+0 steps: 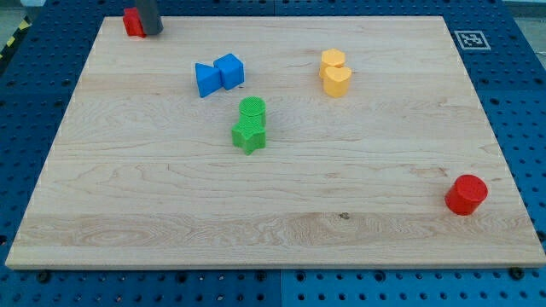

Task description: Push the blue cube along with blue triangle towards center left

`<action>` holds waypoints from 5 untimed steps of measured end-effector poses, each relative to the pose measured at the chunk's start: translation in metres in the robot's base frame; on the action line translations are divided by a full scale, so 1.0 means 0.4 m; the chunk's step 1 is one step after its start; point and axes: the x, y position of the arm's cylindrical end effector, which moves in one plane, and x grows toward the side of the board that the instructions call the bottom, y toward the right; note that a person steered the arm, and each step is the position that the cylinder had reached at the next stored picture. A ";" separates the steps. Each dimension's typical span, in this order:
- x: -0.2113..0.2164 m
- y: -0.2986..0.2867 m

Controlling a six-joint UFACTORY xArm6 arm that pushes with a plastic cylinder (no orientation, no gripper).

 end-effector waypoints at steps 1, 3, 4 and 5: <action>0.000 0.000; 0.018 0.070; 0.018 0.107; 0.063 0.175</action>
